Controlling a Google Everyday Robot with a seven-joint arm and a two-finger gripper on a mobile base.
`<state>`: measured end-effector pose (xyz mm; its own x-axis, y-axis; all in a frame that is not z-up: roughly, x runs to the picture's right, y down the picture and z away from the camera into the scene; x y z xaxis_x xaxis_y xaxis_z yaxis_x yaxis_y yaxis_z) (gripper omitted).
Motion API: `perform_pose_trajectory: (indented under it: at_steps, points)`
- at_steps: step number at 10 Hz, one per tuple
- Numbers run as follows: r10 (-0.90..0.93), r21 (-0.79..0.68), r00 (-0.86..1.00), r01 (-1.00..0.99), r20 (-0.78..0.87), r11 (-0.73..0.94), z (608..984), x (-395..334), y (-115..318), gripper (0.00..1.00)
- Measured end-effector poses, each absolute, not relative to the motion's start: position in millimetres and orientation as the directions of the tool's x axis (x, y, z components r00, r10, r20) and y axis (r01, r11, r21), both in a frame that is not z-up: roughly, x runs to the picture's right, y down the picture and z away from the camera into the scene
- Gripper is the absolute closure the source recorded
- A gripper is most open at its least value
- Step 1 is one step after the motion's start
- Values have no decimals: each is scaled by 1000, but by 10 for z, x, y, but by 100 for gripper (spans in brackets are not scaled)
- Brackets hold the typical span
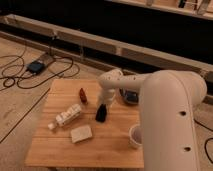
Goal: Place the eraser in the ceramic cup
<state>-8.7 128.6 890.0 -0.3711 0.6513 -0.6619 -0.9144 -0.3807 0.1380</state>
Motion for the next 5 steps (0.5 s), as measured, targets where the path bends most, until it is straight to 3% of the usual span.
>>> perform_pose_trajectory:
  at_steps: [3,5]
  points:
    - [657,143,-363,-920,-661,-364,8890,-78,1250,96]
    - [659,145,-360,-922,-661,-359,8885,-76,1232,100]
